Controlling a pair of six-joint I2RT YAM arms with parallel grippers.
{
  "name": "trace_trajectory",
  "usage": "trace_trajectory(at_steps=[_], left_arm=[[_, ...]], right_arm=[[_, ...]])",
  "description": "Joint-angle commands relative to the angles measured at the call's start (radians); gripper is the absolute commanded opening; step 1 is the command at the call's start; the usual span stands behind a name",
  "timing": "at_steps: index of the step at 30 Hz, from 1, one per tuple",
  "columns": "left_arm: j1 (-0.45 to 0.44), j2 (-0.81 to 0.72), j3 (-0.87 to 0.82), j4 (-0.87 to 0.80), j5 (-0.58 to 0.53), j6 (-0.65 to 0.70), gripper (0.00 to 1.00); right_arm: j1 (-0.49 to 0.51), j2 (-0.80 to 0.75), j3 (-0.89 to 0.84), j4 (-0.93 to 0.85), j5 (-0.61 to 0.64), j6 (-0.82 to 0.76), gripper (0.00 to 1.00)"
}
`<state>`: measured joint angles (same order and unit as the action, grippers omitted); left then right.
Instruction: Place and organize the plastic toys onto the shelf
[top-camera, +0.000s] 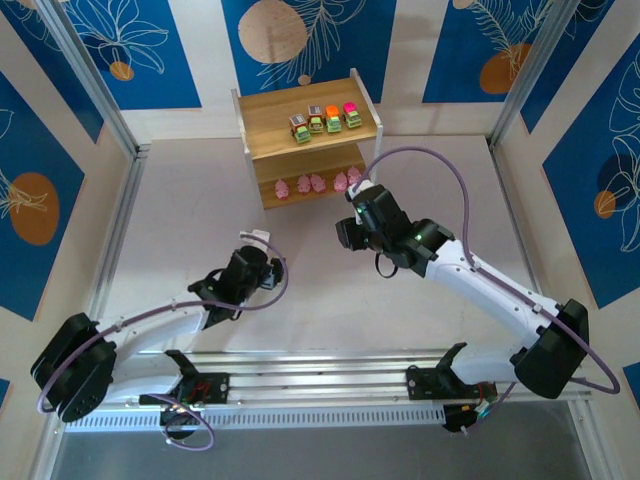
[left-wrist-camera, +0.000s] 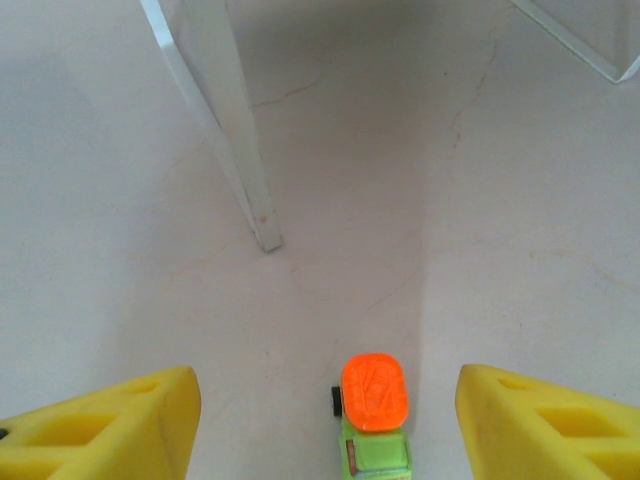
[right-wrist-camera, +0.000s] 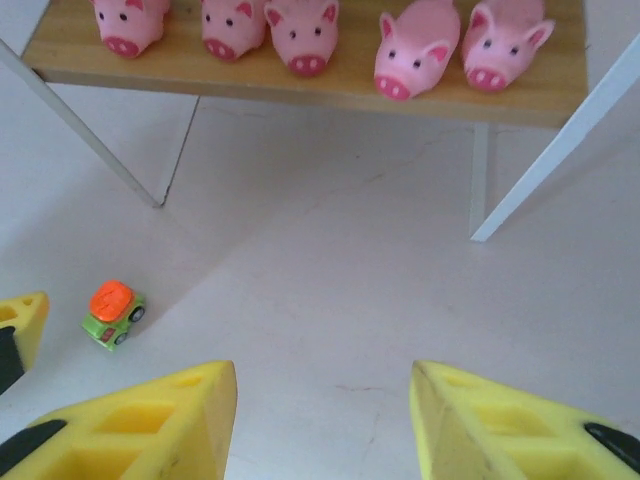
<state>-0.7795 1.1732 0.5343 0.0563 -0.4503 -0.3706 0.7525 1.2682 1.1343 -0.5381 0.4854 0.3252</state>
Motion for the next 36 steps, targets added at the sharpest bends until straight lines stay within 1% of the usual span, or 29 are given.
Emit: trace_trajectory(at_steps=[1,5,11,18,20,22,24,27,31,34,36], left_arm=[[-0.035,0.011,0.041,-0.089,-0.061,-0.101,0.68],[-0.072,0.045,0.064,-0.113,-0.084,-0.144,0.68],[-0.093,0.127,0.129,-0.169,-0.091,-0.215,0.68],[-0.097,0.195,0.173,-0.214,-0.088,-0.287,0.68],[-0.096,0.206,0.183,-0.229,-0.095,-0.296,0.68],[-0.098,0.215,0.188,-0.239,-0.106,-0.301,0.69],[-0.098,0.222,0.19,-0.245,-0.11,-0.307,0.69],[-0.099,0.229,0.194,-0.247,-0.109,-0.317,0.69],[-0.107,0.235,0.2,-0.254,-0.119,-0.32,0.69],[-0.111,0.244,0.206,-0.26,-0.12,-0.319,0.69],[-0.116,0.25,0.21,-0.257,-0.12,-0.315,0.69]], right_arm=[[0.001,-0.023,-0.064,0.114,-0.06,0.061,0.49],[0.005,-0.021,-0.146,0.186,-0.079,0.075,0.49],[0.011,-0.012,-0.237,0.288,-0.069,0.086,0.49],[0.051,-0.035,-0.331,0.395,-0.003,0.096,0.51],[0.059,-0.044,-0.345,0.413,0.004,0.093,0.55],[0.072,-0.049,-0.363,0.426,0.042,0.081,0.62],[0.067,-0.042,-0.381,0.449,0.051,0.081,0.67],[0.05,-0.024,-0.378,0.444,0.026,0.098,0.7],[0.05,-0.01,-0.367,0.429,0.03,0.111,0.78],[0.047,-0.016,-0.367,0.423,0.039,0.116,0.87],[0.042,-0.021,-0.367,0.415,0.044,0.123,0.88]])
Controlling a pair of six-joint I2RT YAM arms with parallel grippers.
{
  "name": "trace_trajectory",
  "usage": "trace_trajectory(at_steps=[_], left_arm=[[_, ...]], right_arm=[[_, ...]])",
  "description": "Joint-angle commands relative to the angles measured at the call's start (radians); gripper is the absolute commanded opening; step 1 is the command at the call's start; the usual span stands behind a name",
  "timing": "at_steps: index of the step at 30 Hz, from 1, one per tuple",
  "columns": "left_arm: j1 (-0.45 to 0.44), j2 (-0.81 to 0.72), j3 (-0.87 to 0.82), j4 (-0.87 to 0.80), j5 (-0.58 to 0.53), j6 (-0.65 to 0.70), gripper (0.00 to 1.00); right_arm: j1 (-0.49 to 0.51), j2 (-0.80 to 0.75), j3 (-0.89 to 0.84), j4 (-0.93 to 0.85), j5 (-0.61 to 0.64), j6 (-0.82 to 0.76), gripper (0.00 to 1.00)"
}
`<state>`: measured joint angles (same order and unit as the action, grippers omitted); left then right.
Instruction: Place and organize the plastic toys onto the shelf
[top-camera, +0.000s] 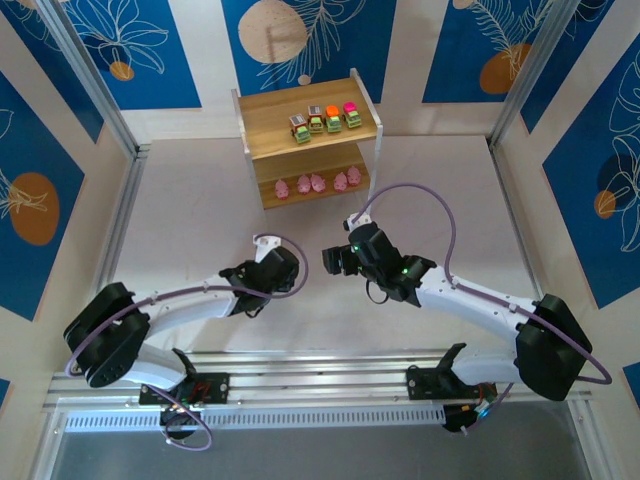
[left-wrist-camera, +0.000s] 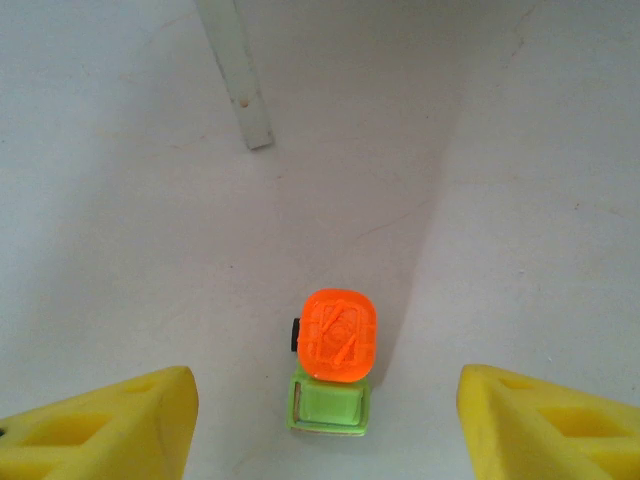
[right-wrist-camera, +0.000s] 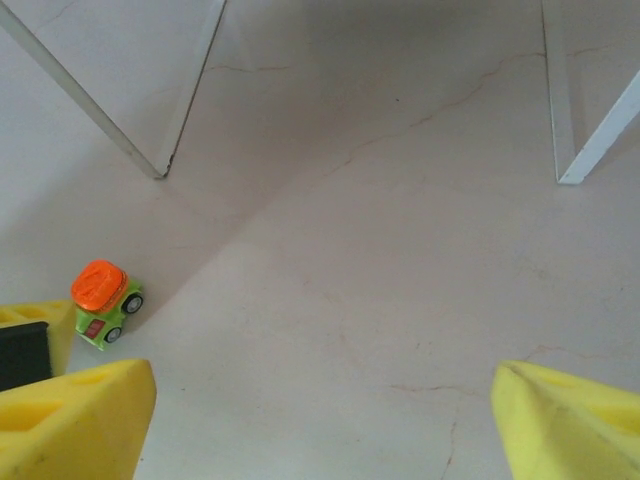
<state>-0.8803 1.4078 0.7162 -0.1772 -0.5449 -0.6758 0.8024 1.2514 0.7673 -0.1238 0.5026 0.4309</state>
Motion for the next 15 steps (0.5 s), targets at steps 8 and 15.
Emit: trace_trajectory(at_steps=[8,15], left_arm=[[-0.017,0.064,0.047,-0.029,-0.038,-0.01,0.69],[-0.016,0.119,0.066,-0.023,-0.033,-0.015,0.69]], right_arm=[[-0.032,0.003,0.004,-0.02,0.026,0.046,0.93],[-0.045,0.014,0.01,-0.024,0.007,0.047,0.91]])
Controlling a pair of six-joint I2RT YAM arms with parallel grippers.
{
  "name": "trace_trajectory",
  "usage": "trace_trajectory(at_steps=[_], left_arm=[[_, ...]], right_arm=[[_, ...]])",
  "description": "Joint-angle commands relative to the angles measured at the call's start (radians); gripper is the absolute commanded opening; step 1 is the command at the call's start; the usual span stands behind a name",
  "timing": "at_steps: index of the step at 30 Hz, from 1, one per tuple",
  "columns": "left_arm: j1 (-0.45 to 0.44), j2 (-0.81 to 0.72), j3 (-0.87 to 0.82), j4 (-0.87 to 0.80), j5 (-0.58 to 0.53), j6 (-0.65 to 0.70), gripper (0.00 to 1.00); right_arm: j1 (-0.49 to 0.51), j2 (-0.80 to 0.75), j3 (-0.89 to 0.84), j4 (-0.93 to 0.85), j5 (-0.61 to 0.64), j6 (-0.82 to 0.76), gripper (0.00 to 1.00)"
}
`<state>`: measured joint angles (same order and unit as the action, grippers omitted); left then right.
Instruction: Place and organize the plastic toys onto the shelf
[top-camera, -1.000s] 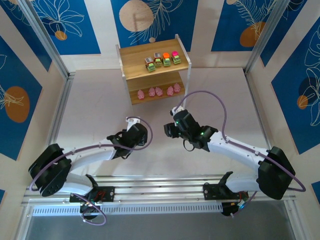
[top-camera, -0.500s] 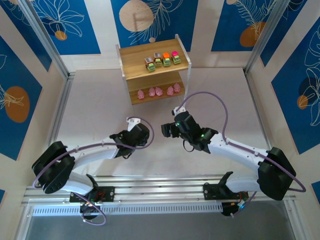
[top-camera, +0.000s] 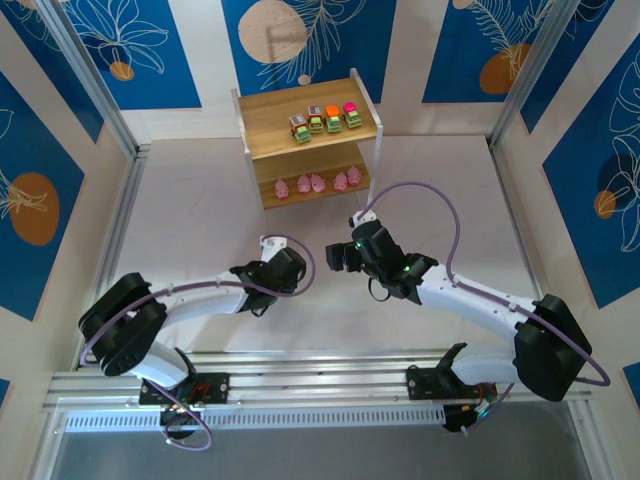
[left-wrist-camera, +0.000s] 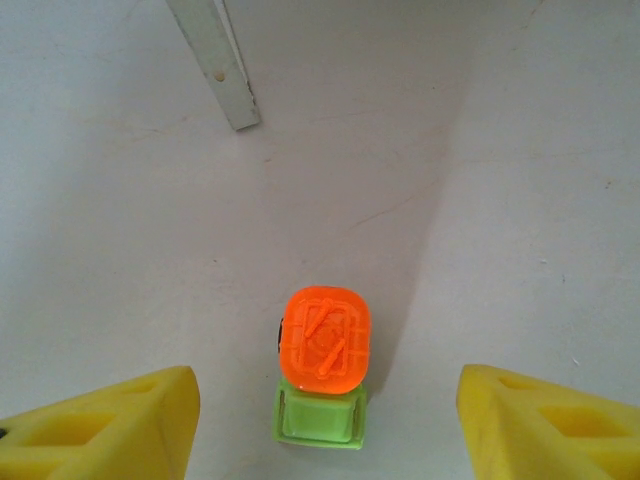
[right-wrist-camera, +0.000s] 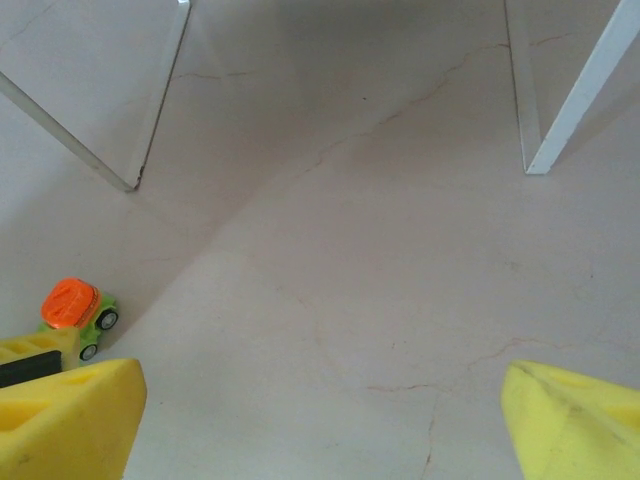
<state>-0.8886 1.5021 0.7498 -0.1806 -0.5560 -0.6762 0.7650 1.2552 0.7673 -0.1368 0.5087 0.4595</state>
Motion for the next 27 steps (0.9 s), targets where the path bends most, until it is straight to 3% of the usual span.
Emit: trace_trajectory(at_steps=[1,11,27], left_arm=[[-0.007,0.033,0.033,-0.019,-0.022,-0.017,0.69],[0.006,0.074,0.032,-0.001,-0.007,-0.017,0.6],[0.016,0.058,-0.083,0.144,0.017,0.025,0.54]], right_arm=[[-0.008,0.01,0.011,-0.012,0.0,0.019,0.91],[-0.016,0.015,0.013,-0.012,-0.015,0.019,0.82],[-0.021,0.027,0.015,-0.012,-0.025,0.018,0.77]])
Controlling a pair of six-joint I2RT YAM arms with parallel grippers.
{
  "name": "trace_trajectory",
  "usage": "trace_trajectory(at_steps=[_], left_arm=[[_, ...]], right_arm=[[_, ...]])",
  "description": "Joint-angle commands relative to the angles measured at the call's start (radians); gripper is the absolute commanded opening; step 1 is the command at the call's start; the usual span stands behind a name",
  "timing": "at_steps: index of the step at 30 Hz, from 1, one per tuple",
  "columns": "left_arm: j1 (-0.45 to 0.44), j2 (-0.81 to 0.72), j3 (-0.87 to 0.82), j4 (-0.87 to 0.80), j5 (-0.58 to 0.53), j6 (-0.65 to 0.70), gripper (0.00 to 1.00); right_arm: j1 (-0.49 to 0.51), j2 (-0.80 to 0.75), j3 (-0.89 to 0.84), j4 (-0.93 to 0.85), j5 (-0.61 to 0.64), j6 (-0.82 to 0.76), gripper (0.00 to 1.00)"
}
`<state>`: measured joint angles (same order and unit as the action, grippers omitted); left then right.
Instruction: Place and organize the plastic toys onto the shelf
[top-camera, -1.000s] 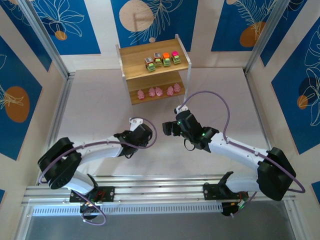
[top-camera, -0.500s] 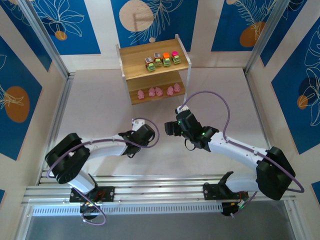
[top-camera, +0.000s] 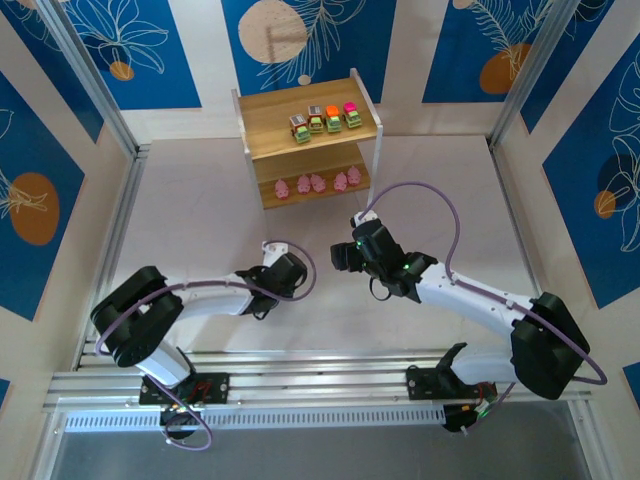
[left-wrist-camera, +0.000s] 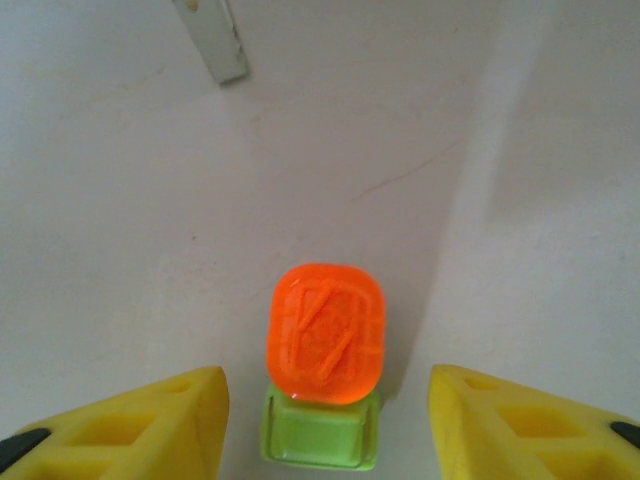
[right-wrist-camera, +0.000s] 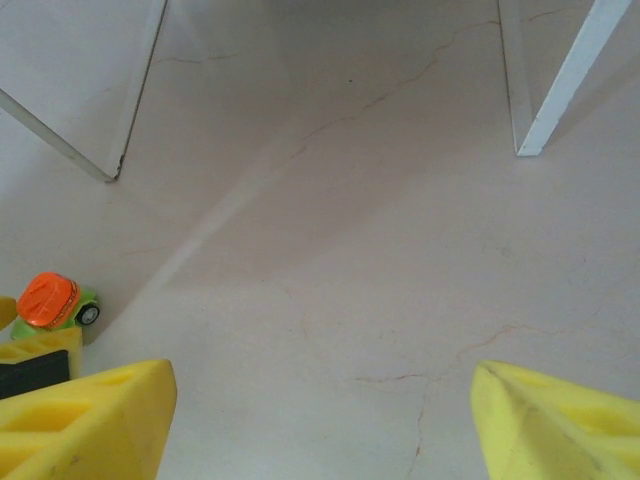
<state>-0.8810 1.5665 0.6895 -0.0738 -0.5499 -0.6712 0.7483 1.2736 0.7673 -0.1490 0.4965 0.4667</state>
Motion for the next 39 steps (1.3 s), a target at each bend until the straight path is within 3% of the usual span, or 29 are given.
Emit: trace_trajectory(at_steps=[1,15,39], left_arm=[[0.009,-0.005,-0.027,0.044,0.011,0.022,0.54],[0.009,0.022,-0.076,0.136,0.013,0.065,0.46],[0.014,0.023,-0.086,0.138,-0.003,0.068,0.32]], right_arm=[[-0.004,0.01,0.016,0.0,-0.013,0.01,0.77],[-0.004,0.016,0.017,0.0,-0.014,0.01,0.75],[-0.007,0.015,0.018,0.0,-0.019,0.007,0.65]])
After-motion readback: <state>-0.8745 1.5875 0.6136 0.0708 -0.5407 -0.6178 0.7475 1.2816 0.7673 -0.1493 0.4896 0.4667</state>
